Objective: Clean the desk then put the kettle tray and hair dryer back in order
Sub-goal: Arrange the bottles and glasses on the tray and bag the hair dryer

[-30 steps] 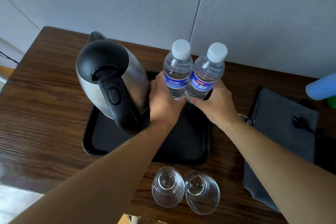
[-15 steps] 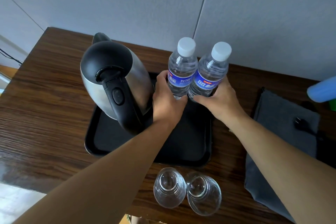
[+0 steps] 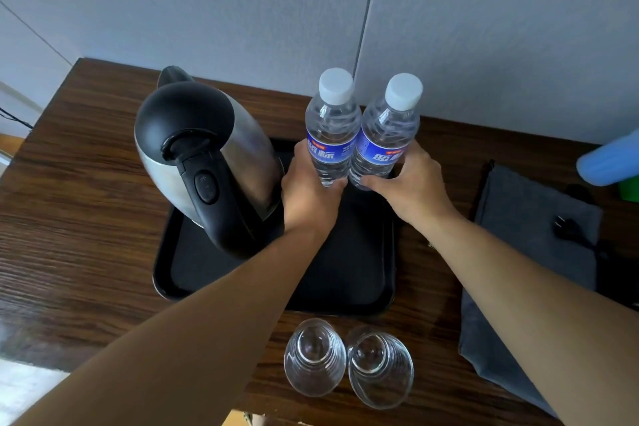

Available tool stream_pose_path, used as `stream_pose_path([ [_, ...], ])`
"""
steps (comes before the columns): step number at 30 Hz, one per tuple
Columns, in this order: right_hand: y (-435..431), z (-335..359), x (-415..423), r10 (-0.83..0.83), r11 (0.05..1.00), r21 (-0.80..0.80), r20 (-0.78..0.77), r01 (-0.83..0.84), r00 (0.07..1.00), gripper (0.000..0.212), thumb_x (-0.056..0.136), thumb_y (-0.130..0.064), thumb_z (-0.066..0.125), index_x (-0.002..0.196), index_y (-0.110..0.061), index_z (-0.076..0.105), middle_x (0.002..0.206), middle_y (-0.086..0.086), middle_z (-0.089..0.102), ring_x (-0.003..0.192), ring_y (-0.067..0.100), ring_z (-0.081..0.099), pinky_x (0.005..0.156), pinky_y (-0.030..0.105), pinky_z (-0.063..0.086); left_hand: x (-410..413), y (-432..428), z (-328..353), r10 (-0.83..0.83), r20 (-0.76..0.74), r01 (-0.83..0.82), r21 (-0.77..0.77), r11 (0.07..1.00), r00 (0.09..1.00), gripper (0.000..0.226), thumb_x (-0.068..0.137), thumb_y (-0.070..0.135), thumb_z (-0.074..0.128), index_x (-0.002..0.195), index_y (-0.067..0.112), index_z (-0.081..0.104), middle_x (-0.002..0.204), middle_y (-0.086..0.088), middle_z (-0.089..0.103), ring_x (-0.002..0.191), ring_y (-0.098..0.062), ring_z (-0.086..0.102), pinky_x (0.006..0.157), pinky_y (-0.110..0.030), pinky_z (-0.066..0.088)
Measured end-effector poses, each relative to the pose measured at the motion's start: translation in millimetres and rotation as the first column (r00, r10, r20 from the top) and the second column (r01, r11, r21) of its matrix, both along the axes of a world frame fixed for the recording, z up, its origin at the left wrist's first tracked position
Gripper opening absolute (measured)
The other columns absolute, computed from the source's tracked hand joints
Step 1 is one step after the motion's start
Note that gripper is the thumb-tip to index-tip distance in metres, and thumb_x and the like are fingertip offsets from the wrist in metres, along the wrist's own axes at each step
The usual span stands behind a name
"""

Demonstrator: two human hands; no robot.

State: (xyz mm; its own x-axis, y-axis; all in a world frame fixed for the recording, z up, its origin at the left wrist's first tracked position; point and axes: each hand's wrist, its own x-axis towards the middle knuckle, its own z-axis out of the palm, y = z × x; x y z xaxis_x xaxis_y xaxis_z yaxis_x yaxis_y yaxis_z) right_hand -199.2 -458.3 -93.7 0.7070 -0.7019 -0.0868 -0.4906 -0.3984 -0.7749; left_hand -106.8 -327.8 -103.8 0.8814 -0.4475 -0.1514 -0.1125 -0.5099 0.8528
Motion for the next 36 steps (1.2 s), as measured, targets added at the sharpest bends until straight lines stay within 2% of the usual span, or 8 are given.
stream_pose_path([
  [2, -0.7, -1.8, -0.2, -0.029, 0.999, -0.04, -0.012, 0.028, 1.0, 0.064, 0.064, -0.031, 0.093, 0.119, -0.024, 0.062, 0.104, -0.018, 0.068, 0.099, 0.005, 0.064, 0.081, 0.008, 0.048, 0.2, -2.5, 0.5, 0.005, 0.005, -0.005, 0.004, 1.0, 1.0, 0.055, 0.079, 0.03, 0.078, 0.126, 0.027, 0.05, 0.115, 0.012, 0.066, 0.109, -0.011, 0.061, 0.087, -0.024, 0.043],
  [5, 2.3, 0.0, 1.8, -0.109, 0.99, -0.094, -0.065, 0.103, 0.992, 0.066, 0.057, -0.047, 0.089, 0.113, -0.03, 0.058, 0.104, -0.013, 0.072, 0.102, 0.016, 0.068, 0.084, 0.041, 0.058, 0.5, -6.1, -0.6, 0.006, 0.013, -0.006, 0.012, 1.0, 1.0, 0.057, 0.078, 0.032, 0.078, 0.127, 0.028, 0.049, 0.117, 0.012, 0.066, 0.111, -0.011, 0.061, 0.088, -0.025, 0.045],
  [8, 7.9, 4.9, 6.4, -0.159, 0.981, -0.123, -0.086, 0.148, 0.984, 0.071, 0.056, -0.053, 0.088, 0.114, -0.028, 0.056, 0.11, -0.007, 0.072, 0.107, 0.025, 0.067, 0.083, 0.048, 0.058, 2.2, -9.6, 1.6, 0.033, -0.001, -0.033, 0.017, 0.999, 0.999, 0.06, 0.074, 0.036, 0.082, 0.122, 0.03, 0.047, 0.114, 0.013, 0.066, 0.108, -0.012, 0.062, 0.091, -0.031, 0.05],
  [12, 12.2, 7.3, 7.4, -0.169, 0.98, -0.123, -0.081, 0.159, 0.982, 0.075, 0.057, -0.052, 0.092, 0.117, -0.025, 0.055, 0.113, -0.007, 0.071, 0.11, 0.024, 0.066, 0.082, 0.048, 0.058, 2.1, -14.1, 6.1, 0.064, -0.022, -0.063, 0.03, 0.998, 0.998, 0.065, 0.071, 0.034, 0.085, 0.12, 0.028, 0.042, 0.113, 0.011, 0.065, 0.105, -0.014, 0.063, 0.088, -0.033, 0.051],
  [17, 10.0, 6.7, 4.7, -0.156, 0.983, -0.119, -0.116, 0.142, 0.981, 0.071, 0.06, -0.048, 0.091, 0.118, -0.028, 0.054, 0.112, -0.009, 0.071, 0.11, 0.022, 0.066, 0.084, 0.047, 0.057, 0.8, -10.3, 6.1, 0.018, -0.05, -0.018, -0.002, 1.0, 0.999, 0.05, 0.08, 0.035, 0.074, 0.121, 0.032, 0.045, 0.114, 0.012, 0.065, 0.104, -0.013, 0.062, 0.086, -0.028, 0.046],
  [28, 14.8, 8.3, 1.4, -0.155, 0.986, -0.073, -0.117, 0.147, 0.981, 0.069, 0.067, -0.041, 0.09, 0.124, -0.027, 0.055, 0.114, -0.01, 0.071, 0.111, 0.02, 0.066, 0.086, 0.047, 0.058, -3.9, -5.7, 8.6, 0.0, -0.093, 0.003, 0.027, 1.0, 0.996, 0.076, 0.077, 0.025, 0.081, 0.141, 0.026, 0.039, 0.13, 0.008, 0.062, 0.121, -0.015, 0.059, 0.095, -0.026, 0.043],
  [32, 26.2, 22.2, -18.4, -0.128, 0.992, -0.019, -0.128, 0.127, 0.983, 0.073, 0.075, -0.031, 0.086, 0.139, -0.025, 0.051, 0.132, -0.004, 0.063, 0.118, 0.019, 0.062, 0.095, 0.044, 0.056, -22.1, 18.4, 20.6, -0.082, -0.117, 0.099, 0.139, 0.985, 0.99, 0.089, 0.081, 0.024, 0.082, 0.153, 0.023, 0.029, 0.148, 0.0, 0.048, 0.137, -0.017, 0.045, 0.103, -0.02, 0.031],
  [36, 55.9, 44.3, -62.9, 0.019, 0.997, 0.074, -0.2, -0.004, 0.98, 0.059, 0.086, -0.029, 0.077, 0.139, -0.025, 0.054, 0.139, -0.005, 0.059, 0.118, 0.009, 0.06, 0.096, 0.032, 0.054, -42.1, 57.6, 42.6, -0.207, -0.125, 0.228, 0.187, 0.956, 0.97, 0.083, 0.087, 0.03, 0.075, 0.155, 0.021, 0.028, 0.156, 0.0, 0.038, 0.143, -0.014, 0.037, 0.105, -0.015, 0.026],
])
